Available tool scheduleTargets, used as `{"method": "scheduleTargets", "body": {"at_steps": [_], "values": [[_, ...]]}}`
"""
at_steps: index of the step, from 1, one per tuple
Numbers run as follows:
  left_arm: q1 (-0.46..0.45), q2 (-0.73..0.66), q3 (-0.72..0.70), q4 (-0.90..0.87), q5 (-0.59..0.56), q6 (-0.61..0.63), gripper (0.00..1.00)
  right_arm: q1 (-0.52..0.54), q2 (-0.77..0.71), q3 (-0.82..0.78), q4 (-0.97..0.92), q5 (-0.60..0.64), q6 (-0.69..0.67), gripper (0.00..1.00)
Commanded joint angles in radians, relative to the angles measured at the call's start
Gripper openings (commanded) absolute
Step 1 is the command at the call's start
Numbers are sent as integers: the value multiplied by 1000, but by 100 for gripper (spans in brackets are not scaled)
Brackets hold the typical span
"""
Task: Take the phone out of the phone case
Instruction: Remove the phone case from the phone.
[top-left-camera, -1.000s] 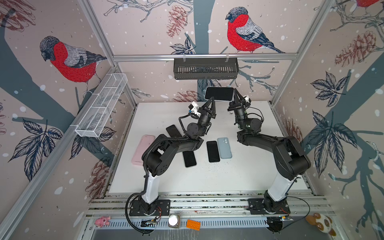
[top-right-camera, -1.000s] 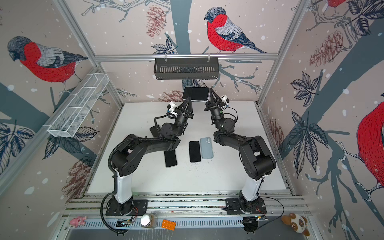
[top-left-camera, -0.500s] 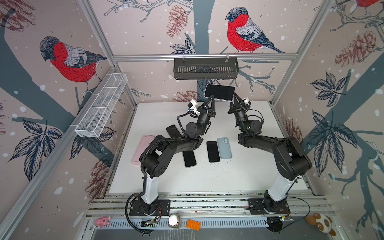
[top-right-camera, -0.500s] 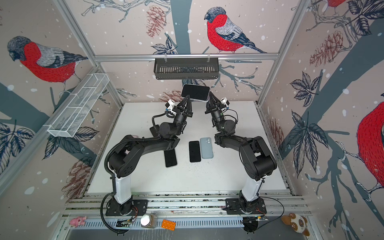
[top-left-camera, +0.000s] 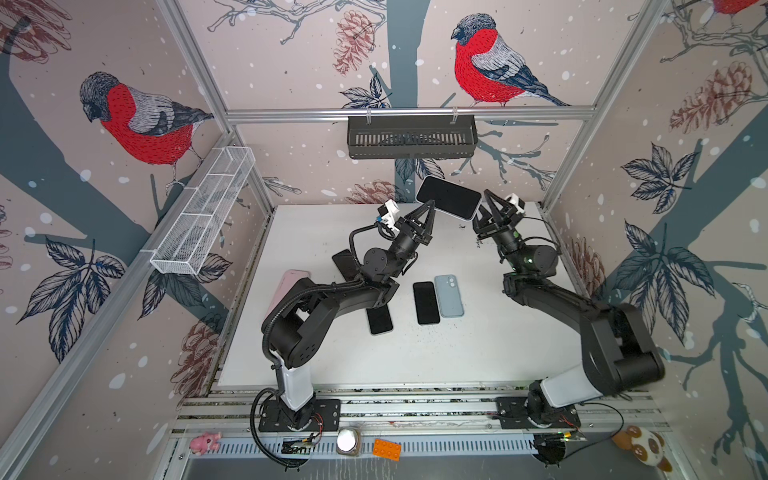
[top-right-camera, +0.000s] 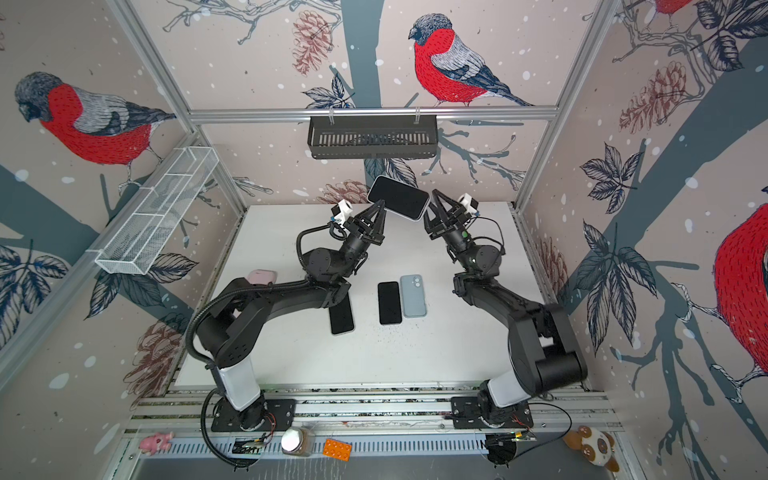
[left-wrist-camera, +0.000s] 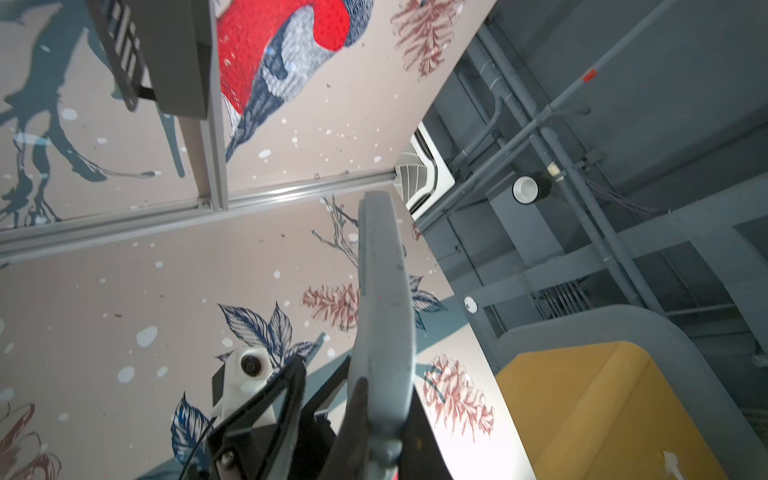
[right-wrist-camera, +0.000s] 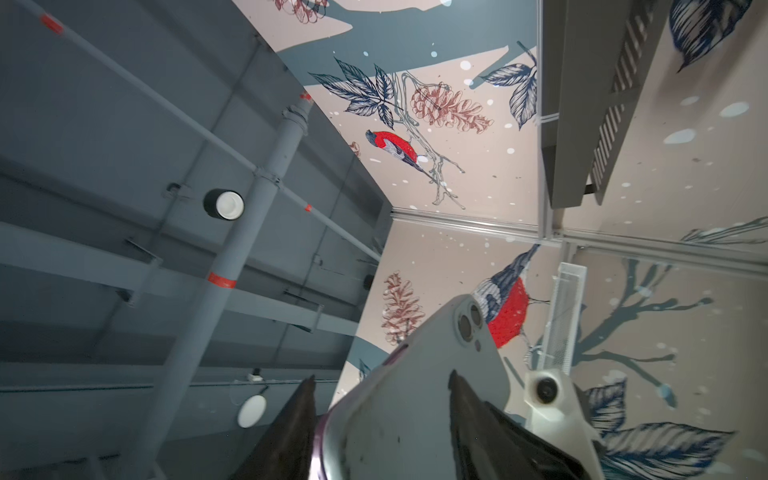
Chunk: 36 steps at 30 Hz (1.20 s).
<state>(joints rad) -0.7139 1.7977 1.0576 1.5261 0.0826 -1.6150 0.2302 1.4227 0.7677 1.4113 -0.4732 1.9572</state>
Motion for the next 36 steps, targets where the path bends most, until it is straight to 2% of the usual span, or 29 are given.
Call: {"method": "scheduleTargets", "body": {"at_steps": [1, 4, 7, 13, 16, 21, 36], "values": [[22, -52, -30, -2, 62, -9, 0, -50, -128, -32, -392, -90, -248, 60], [40, -101, -54, -61, 96, -13, 0, -103, -246, -64, -541, -97, -363, 64], [47, -145, -78, -141, 134, 1, 0, -124, -320, -54, -672, -177, -488, 65], [46, -192, -105, -236, 186, 13, 0, -120, -422, -81, -735, -282, -639, 61], [40, -202, -127, -248, 189, 17, 0, -120, -455, -125, -684, -304, -627, 57], [32, -212, -161, -223, 180, 18, 0, -102, -500, -159, -705, -311, -645, 47], [1, -186, -172, -164, 171, 10, 0, -49, -511, -189, -731, -293, -684, 41]]}}
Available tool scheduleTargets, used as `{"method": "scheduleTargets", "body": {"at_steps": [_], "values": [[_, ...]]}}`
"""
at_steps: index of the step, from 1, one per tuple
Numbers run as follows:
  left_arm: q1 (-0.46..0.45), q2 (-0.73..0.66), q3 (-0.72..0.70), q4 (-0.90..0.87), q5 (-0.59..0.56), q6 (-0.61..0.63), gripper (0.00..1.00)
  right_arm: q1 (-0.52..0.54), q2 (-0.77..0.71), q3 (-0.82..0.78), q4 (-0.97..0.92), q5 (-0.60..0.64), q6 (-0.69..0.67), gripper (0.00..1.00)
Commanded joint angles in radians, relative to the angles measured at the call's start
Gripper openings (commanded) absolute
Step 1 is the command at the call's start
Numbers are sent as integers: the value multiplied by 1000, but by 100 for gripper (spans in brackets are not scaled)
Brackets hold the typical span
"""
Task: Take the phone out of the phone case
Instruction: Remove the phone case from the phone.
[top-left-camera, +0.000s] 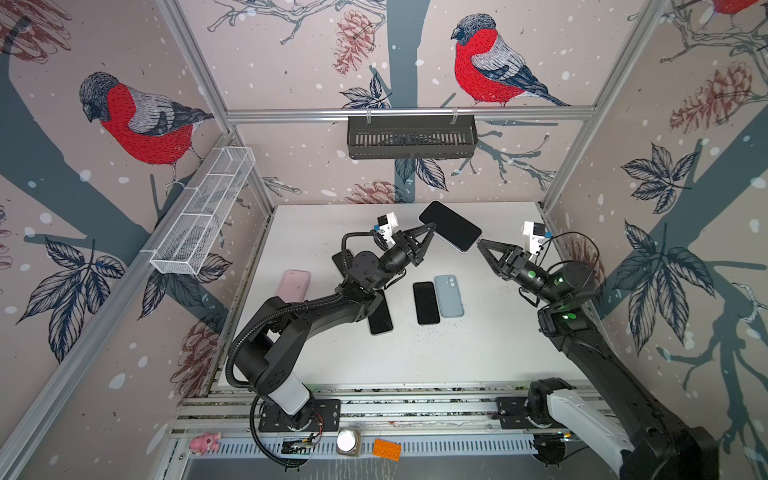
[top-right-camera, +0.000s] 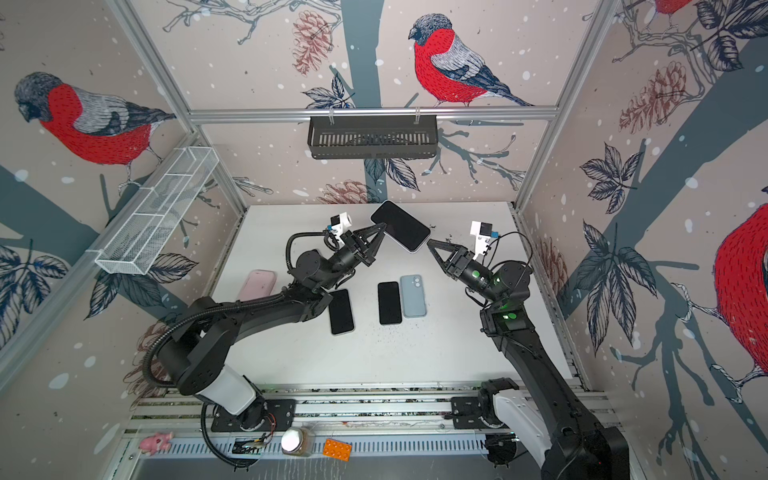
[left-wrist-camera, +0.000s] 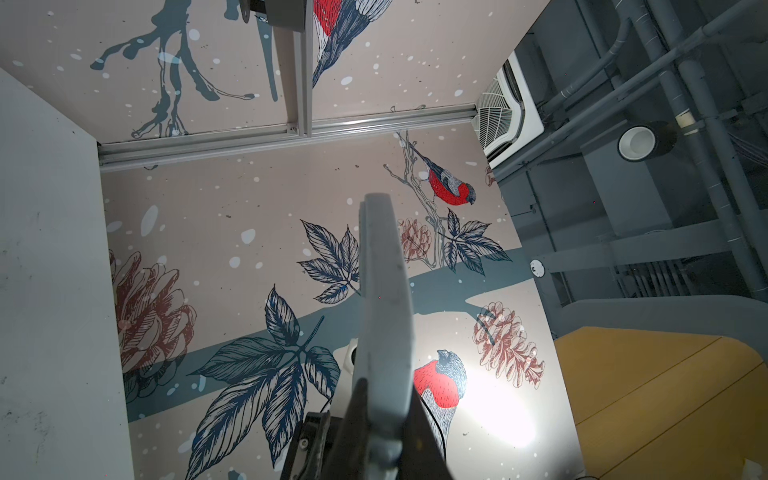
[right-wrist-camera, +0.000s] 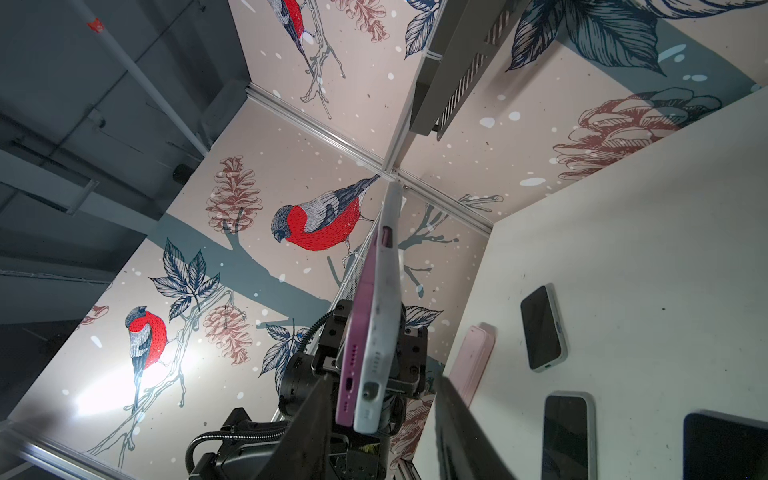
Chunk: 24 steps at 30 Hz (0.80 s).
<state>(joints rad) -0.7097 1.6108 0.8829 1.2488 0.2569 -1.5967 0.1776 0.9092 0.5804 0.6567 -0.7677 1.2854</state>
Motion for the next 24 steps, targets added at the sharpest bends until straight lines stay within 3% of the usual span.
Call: {"method": "scheduleTargets", "body": {"at_steps": [1, 24], "values": [[-3, 2, 3, 116, -4, -9, 0, 7, 3, -2, 26, 1, -12, 41], [-25, 46, 32, 155, 16, -7, 0, 14, 52, -19, 40, 27, -28, 38]]}}
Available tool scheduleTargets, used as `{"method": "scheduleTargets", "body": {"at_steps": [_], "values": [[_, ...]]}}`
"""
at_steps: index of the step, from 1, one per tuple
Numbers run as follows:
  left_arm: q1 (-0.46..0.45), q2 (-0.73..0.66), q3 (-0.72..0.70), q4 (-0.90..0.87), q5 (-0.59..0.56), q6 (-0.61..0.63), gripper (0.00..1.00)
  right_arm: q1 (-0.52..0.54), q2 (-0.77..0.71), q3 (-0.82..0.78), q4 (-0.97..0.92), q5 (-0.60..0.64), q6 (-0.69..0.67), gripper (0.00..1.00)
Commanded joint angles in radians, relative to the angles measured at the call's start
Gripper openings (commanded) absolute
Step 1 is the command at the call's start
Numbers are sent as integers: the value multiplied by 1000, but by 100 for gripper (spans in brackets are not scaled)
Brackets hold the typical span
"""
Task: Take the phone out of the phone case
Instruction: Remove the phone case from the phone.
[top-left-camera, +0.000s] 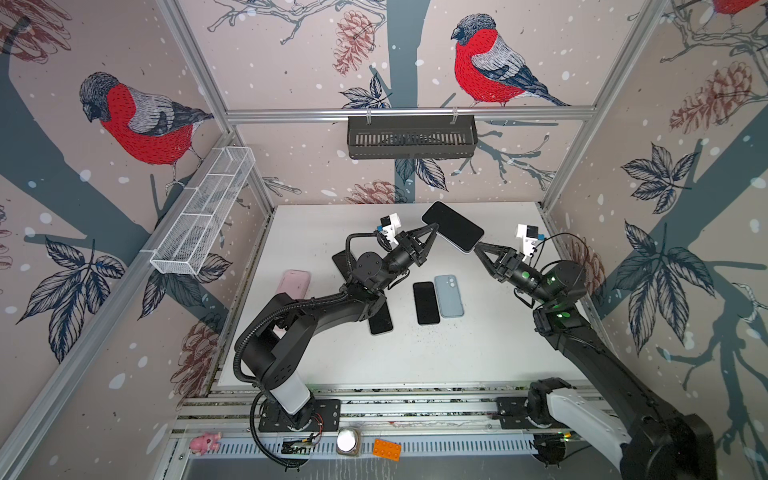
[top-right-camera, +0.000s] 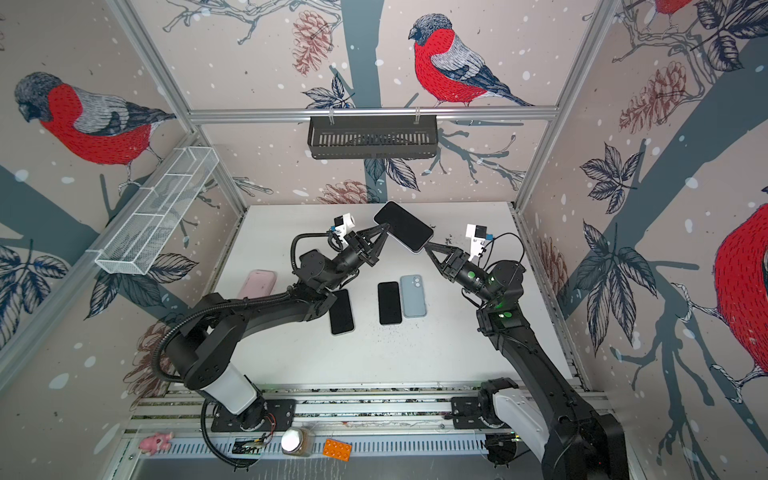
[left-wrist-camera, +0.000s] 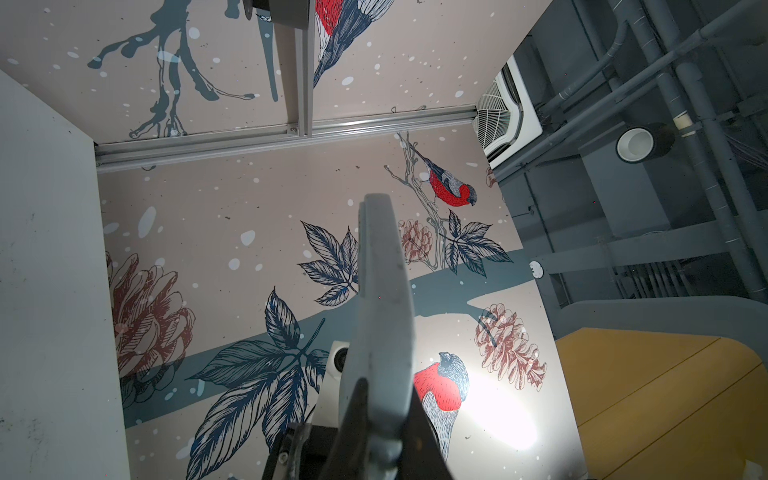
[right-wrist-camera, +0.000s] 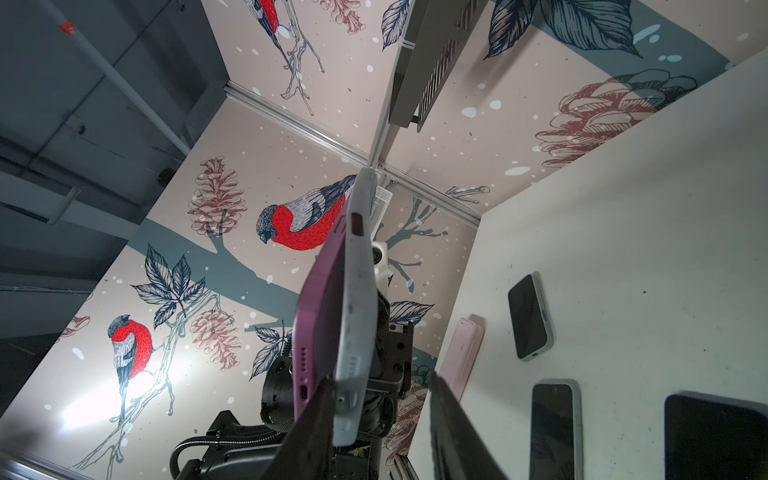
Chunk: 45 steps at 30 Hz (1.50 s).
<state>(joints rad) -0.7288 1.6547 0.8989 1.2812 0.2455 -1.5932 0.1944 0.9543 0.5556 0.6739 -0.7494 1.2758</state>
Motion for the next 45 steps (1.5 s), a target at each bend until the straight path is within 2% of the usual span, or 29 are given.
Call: {"method": "scheduleTargets", "body": {"at_steps": [1, 10, 17, 22, 28, 32, 34, 38, 45], "values": [[-9, 4, 21, 116, 32, -6, 0, -3, 9, 6, 24, 11, -15, 38], [-15, 4, 11, 77, 56, 17, 0, -40, 19, 8, 39, 0, 8, 34], [-16, 20, 10, 89, 73, 15, 0, -55, 15, 3, 54, -18, 25, 28], [-16, 30, 14, 78, 78, 18, 0, -55, 11, 0, 62, -37, 39, 21], [-16, 34, 16, 37, 90, 31, 0, -61, -6, -17, 67, -48, 55, 7], [-14, 24, 29, -71, 109, 72, 0, -62, -31, -27, 35, -40, 54, 4], [-14, 15, 32, -134, 102, 103, 19, -64, -47, -31, 19, -31, 56, 3], [-13, 7, 39, -210, 95, 146, 47, -65, -73, -32, -16, -18, 52, 3], [-12, 0, 77, -345, 83, 222, 67, -71, -82, -59, -16, -6, 76, 2]]}}
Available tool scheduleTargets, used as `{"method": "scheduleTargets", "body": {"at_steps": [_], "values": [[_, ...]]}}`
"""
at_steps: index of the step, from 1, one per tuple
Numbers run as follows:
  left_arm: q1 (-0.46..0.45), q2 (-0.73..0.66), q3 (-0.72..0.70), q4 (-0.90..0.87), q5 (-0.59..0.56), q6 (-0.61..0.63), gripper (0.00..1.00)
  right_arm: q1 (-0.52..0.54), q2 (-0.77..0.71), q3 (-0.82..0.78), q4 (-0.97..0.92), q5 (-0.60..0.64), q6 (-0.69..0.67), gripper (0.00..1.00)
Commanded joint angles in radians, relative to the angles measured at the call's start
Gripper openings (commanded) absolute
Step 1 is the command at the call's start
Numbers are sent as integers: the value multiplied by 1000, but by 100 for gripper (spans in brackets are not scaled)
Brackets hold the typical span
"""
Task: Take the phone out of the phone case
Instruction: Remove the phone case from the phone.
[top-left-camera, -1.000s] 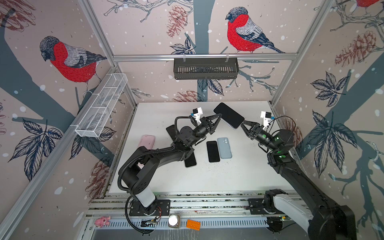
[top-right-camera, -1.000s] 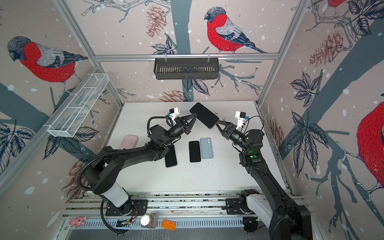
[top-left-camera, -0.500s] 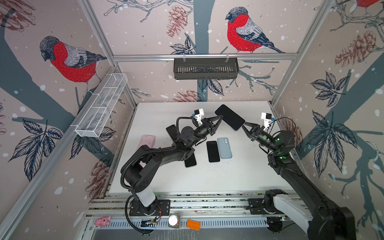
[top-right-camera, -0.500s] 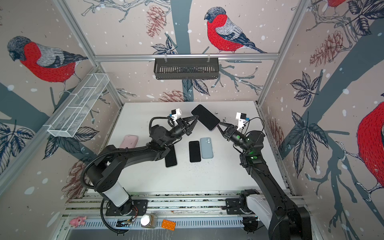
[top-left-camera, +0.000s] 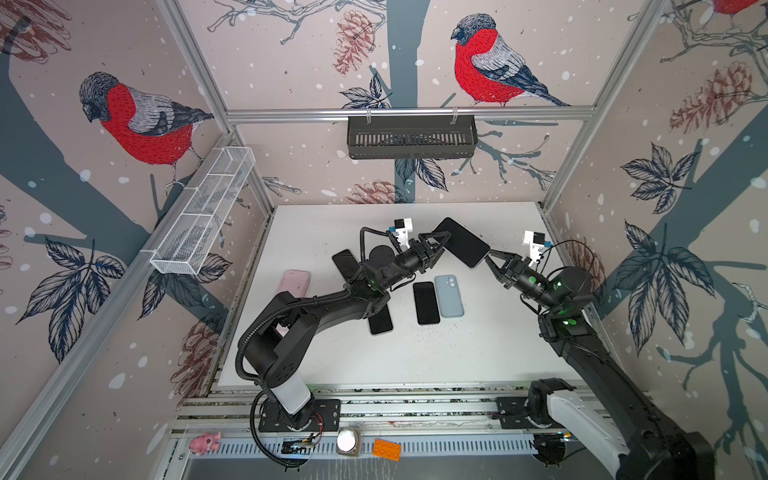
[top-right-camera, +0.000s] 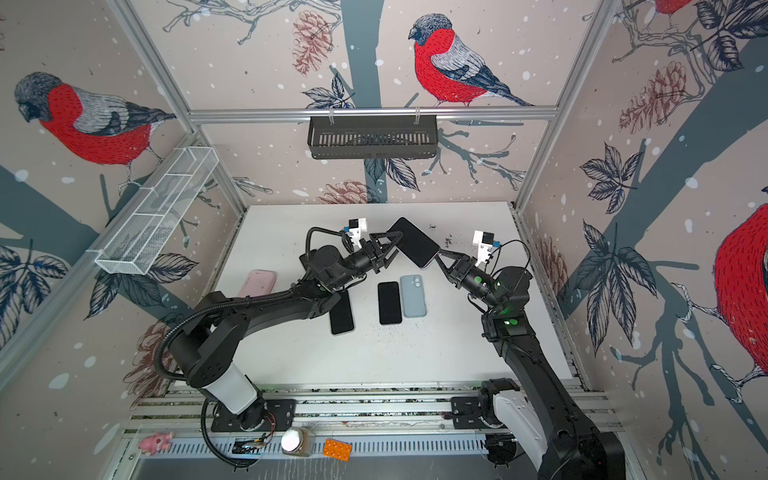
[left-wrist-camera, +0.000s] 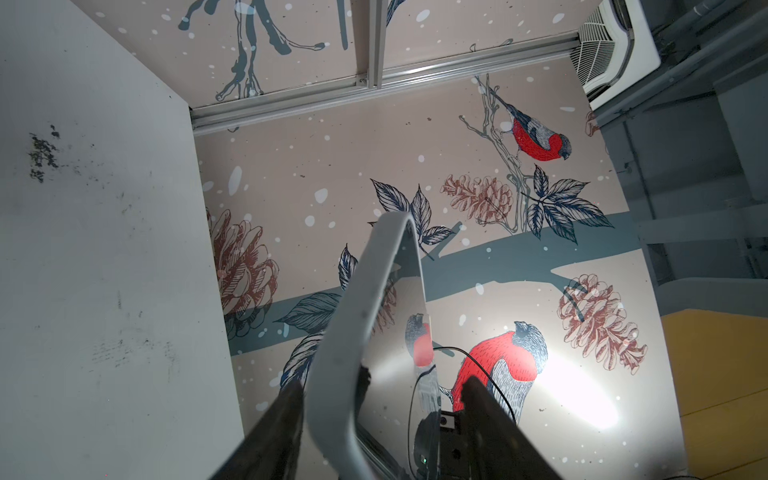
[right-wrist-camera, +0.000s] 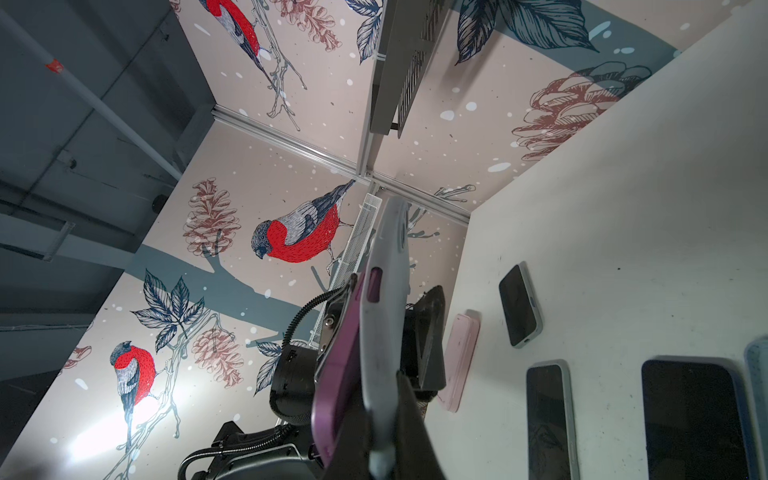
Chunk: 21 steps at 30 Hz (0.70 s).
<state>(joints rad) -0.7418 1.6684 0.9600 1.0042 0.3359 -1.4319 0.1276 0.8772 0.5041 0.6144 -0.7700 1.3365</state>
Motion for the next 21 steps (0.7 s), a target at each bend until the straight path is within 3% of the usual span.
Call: {"method": "scheduleTargets", "body": {"at_steps": [1, 7, 11, 16, 21], "values": [[1, -25, 20, -105, -19, 86, 70, -9, -6, -16, 47, 19, 24, 2], [4, -118, 69, -435, -136, 304, 84, -50, 5, -82, 115, 26, 105, 2], [4, -160, 88, -556, -207, 403, 90, -65, 19, -105, 142, 27, 129, 1], [-3, -174, 125, -619, -240, 517, 91, -75, 31, -121, 154, 28, 139, 1], [-87, -165, 258, -754, -299, 785, 89, -84, 36, -136, 161, 29, 140, 1]]}}
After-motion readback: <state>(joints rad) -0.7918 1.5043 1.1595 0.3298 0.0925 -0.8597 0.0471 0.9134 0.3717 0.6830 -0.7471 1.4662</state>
